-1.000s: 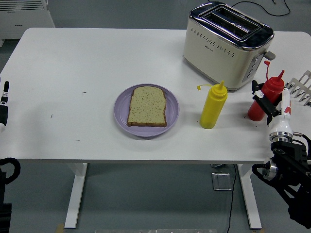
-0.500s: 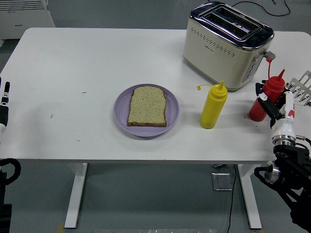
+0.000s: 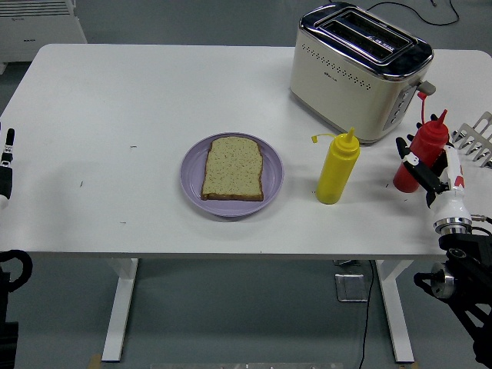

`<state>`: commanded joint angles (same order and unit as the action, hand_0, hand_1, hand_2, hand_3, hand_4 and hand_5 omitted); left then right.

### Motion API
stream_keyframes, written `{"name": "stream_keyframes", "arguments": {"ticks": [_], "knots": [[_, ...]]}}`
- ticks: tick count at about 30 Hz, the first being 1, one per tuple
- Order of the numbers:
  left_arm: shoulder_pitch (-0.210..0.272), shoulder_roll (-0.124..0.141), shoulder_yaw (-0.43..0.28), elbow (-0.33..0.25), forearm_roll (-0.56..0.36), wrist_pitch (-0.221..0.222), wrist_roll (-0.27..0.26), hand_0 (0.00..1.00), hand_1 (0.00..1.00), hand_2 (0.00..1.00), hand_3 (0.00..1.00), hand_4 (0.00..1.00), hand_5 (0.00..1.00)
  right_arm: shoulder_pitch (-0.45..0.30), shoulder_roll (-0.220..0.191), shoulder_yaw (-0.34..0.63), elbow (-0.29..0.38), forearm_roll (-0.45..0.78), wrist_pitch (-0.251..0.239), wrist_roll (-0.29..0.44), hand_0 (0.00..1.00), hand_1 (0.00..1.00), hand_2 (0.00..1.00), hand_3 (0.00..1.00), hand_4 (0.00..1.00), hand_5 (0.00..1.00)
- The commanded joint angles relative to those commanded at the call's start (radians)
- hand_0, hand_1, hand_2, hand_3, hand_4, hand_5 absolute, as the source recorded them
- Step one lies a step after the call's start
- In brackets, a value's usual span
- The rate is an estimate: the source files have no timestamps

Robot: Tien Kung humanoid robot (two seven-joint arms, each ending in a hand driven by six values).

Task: Pick up the cup,pour liquid into bread,place the cup on the desk

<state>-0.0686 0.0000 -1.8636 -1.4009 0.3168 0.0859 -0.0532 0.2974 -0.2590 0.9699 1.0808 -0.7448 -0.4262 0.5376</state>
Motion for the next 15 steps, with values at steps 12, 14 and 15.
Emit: {"name": "stream_keyframes", "arguments": {"ticks": [12, 14, 15], "knots": [[-0.003, 0.0, -0.001, 0.0, 0.0, 0.0, 0.0, 0.787, 0.745, 0.739, 0.682, 0.567, 0.998, -0.082, -0.034, 0.116, 0.094, -0.104, 0.035, -0.041, 0.936, 0.875, 0.967, 0.998, 0.859, 0.347], [-0.004, 0.0, 0.0, -0.001, 0.0, 0.0, 0.0, 0.787, 0.744, 0.739, 0.682, 0.567, 0.998, -0.104, -0.042, 0.15, 0.118, -0.12, 0.05, -0.051, 0.946, 0.889, 0.976, 0.998, 0.877, 0.359], [-0.005, 0.0, 0.0, -0.001, 0.0, 0.0, 0.0, 0.787, 0.744, 0.739, 0.682, 0.567, 0.998, -0.114, -0.046, 0.165, 0.13, -0.122, 0.056, -0.054, 0.946, 0.889, 0.976, 0.998, 0.877, 0.359]]}}
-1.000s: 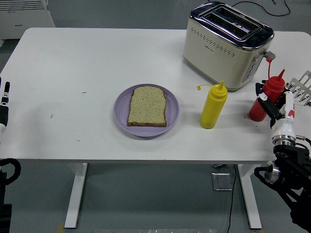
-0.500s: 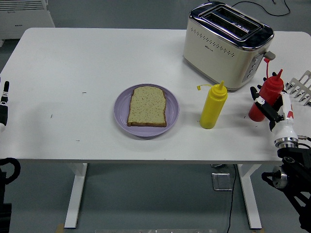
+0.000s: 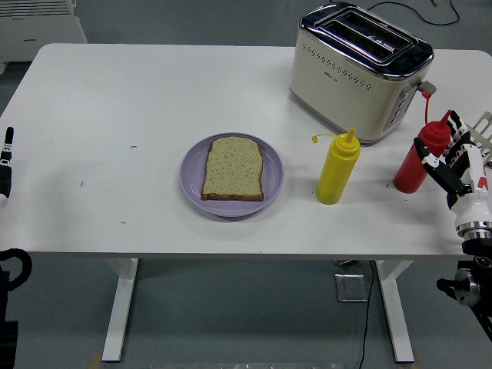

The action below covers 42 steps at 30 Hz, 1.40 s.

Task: Pick up the cup,pour liquid into bread,place the cup on the desk

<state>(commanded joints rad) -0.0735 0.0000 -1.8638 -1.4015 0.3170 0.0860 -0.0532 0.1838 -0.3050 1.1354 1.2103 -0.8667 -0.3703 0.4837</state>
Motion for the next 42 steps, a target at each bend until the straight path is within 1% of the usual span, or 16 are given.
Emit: {"name": "stream_keyframes", "arguments": {"ticks": [3, 10, 14, 15, 16, 21, 22, 23, 25, 28, 29, 34, 35, 40, 41, 42], "knots": [[-0.002, 0.0, 0.001, 0.0, 0.0, 0.0, 0.0, 0.787, 0.744, 0.739, 0.682, 0.567, 0.998, -0.032, -0.012, 0.043, 0.03, 0.002, 0.013, -0.006, 0.946, 0.889, 0.976, 0.998, 0.877, 0.359], [-0.004, 0.0, 0.001, -0.001, 0.002, -0.001, 0.0, 0.787, 0.744, 0.739, 0.682, 0.567, 0.998, -0.092, -0.026, 0.134, 0.069, 0.018, 0.03, -0.011, 0.937, 0.88, 0.962, 0.998, 0.898, 0.366], [-0.004, 0.0, 0.003, 0.0, 0.002, -0.001, 0.0, 0.787, 0.744, 0.739, 0.682, 0.567, 0.998, -0.116, -0.031, 0.192, 0.093, 0.042, 0.056, -0.016, 0.937, 0.88, 0.962, 0.998, 0.898, 0.366], [-0.004, 0.0, 0.003, 0.0, 0.001, -0.001, 0.0, 0.787, 0.744, 0.739, 0.682, 0.567, 0.998, -0.121, -0.031, 0.214, 0.103, 0.064, 0.07, -0.021, 0.937, 0.88, 0.962, 0.998, 0.898, 0.366], [-0.004, 0.0, 0.003, 0.0, 0.001, -0.001, 0.0, 0.787, 0.744, 0.738, 0.682, 0.567, 0.998, -0.122, -0.03, 0.225, 0.109, 0.076, 0.078, -0.024, 0.921, 0.86, 0.94, 0.994, 0.9, 0.37], [-0.004, 0.0, 0.004, 0.001, 0.001, 0.0, 0.0, 0.787, 0.744, 0.738, 0.682, 0.567, 0.998, -0.117, -0.018, 0.314, 0.136, 0.259, 0.17, -0.068, 0.921, 0.86, 0.94, 0.994, 0.9, 0.37], [-0.004, 0.0, 0.005, 0.001, 0.001, -0.001, 0.001, 0.787, 0.744, 0.738, 0.682, 0.567, 0.998, -0.114, -0.014, 0.335, 0.135, 0.296, 0.195, -0.084, 0.921, 0.86, 0.94, 0.994, 0.9, 0.37], [-0.005, 0.0, 0.005, 0.001, 0.001, -0.001, 0.001, 0.786, 0.744, 0.74, 0.682, 0.567, 0.998, -0.111, -0.011, 0.351, 0.132, 0.339, 0.215, -0.096, 0.908, 0.847, 0.905, 0.93, 0.898, 0.391], [-0.005, 0.0, 0.005, 0.001, 0.001, -0.001, 0.001, 0.786, 0.744, 0.74, 0.682, 0.567, 0.998, -0.106, -0.005, 0.377, 0.124, 0.413, 0.25, -0.121, 0.908, 0.847, 0.905, 0.93, 0.898, 0.391], [-0.005, 0.0, 0.005, 0.0, 0.002, -0.001, 0.0, 0.786, 0.744, 0.74, 0.682, 0.567, 0.998, -0.099, 0.003, 0.41, 0.11, 0.516, 0.285, -0.154, 0.908, 0.847, 0.905, 0.93, 0.898, 0.391], [-0.005, 0.0, 0.005, 0.0, 0.002, -0.001, 0.0, 0.787, 0.744, 0.74, 0.682, 0.567, 0.998, -0.097, 0.006, 0.419, 0.105, 0.547, 0.293, -0.164, 0.913, 0.853, 0.901, 0.938, 0.889, 0.437], [-0.004, 0.0, 0.006, 0.001, 0.002, 0.0, 0.0, 0.787, 0.744, 0.74, 0.682, 0.567, 0.998, -0.092, 0.009, 0.43, 0.091, 0.644, 0.311, -0.188, 0.913, 0.853, 0.901, 0.938, 0.889, 0.437], [-0.003, 0.0, 0.006, 0.001, 0.002, 0.0, 0.0, 0.786, 0.744, 0.74, 0.682, 0.566, 0.998, -0.091, 0.011, 0.43, 0.089, 0.652, 0.314, -0.19, 0.895, 0.83, 0.887, 0.932, 0.873, 0.484], [-0.002, 0.0, 0.009, 0.001, 0.002, 0.0, 0.0, 0.786, 0.744, 0.74, 0.682, 0.566, 0.998, -0.092, 0.015, 0.43, 0.083, 0.667, 0.329, -0.205, 0.895, 0.83, 0.887, 0.932, 0.873, 0.484], [-0.001, 0.0, 0.01, 0.001, 0.002, 0.0, 0.0, 0.786, 0.744, 0.74, 0.682, 0.567, 0.998, -0.093, 0.016, 0.43, 0.082, 0.666, 0.333, -0.209, 0.884, 0.825, 0.876, 0.923, 0.867, 0.525], [-0.001, 0.0, 0.01, 0.001, 0.002, 0.0, 0.0, 0.786, 0.744, 0.74, 0.682, 0.567, 0.998, -0.094, 0.016, 0.43, 0.081, 0.665, 0.335, -0.212, 0.884, 0.825, 0.876, 0.923, 0.867, 0.525]]}}
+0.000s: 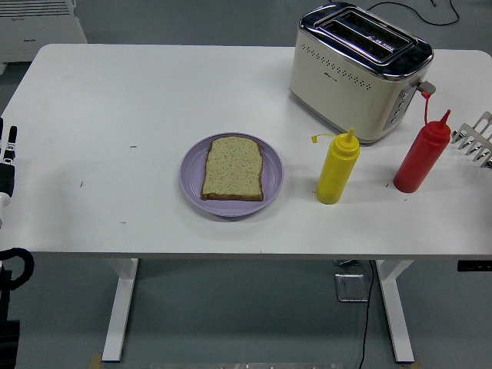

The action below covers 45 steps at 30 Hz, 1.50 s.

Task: Pick up the cup,pour liquid into bread,place the cup on the desk

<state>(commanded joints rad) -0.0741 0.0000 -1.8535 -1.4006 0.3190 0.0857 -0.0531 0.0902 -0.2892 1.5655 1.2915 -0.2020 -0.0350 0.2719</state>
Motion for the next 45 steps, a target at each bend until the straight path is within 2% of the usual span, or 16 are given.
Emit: {"name": "stream_keyframes", "arguments": {"ticks": [14, 29, 45], "knots": [[0.003, 0.0, 0.004, 0.0, 0.001, -0.001, 0.0, 0.787, 0.744, 0.74, 0.682, 0.567, 0.998, 0.001, 0.004, -0.003, -0.011, 0.009, 0.0, -0.01, 0.874, 0.817, 0.864, 0.905, 0.868, 0.526], [0.0, 0.0, 0.0, -0.001, 0.0, -0.001, 0.0, 0.787, 0.744, 0.74, 0.683, 0.567, 0.998, 0.005, 0.011, -0.003, -0.026, 0.031, -0.019, -0.014, 0.863, 0.808, 0.847, 0.903, 0.846, 0.576], [-0.002, 0.0, -0.003, 0.0, -0.001, -0.002, -0.001, 0.787, 0.744, 0.74, 0.683, 0.567, 0.998, 0.008, 0.013, 0.006, -0.032, 0.045, -0.033, -0.025, 0.857, 0.799, 0.843, 0.902, 0.838, 0.582]]}}
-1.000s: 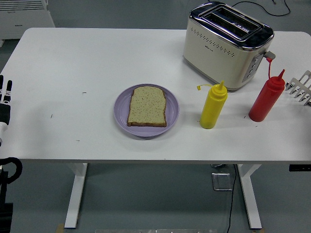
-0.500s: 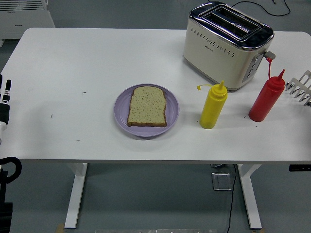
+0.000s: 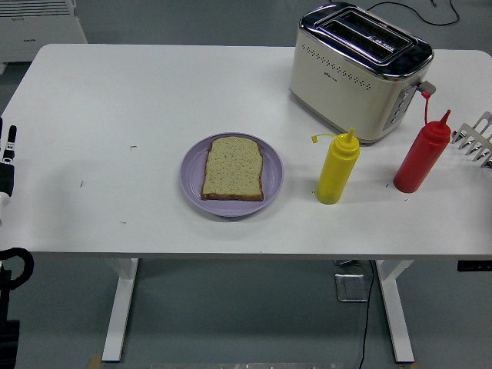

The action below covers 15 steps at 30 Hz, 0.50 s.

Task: Pick up the cup,pour liquid into bread,place the cup on the desk

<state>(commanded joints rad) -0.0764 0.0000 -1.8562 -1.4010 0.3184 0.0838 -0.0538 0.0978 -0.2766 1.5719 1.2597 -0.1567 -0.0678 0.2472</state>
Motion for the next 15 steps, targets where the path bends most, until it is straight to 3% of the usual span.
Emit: {"name": "stream_keyframes", "arguments": {"ticks": [15], "knots": [[0.0, 0.0, -0.002, 0.0, 0.0, 0.0, 0.0, 0.787, 0.745, 0.74, 0.683, 0.567, 0.998, 0.002, 0.002, 0.0, -0.002, 0.007, -0.006, -0.001, 0.834, 0.777, 0.805, 0.873, 0.821, 0.585]]}}
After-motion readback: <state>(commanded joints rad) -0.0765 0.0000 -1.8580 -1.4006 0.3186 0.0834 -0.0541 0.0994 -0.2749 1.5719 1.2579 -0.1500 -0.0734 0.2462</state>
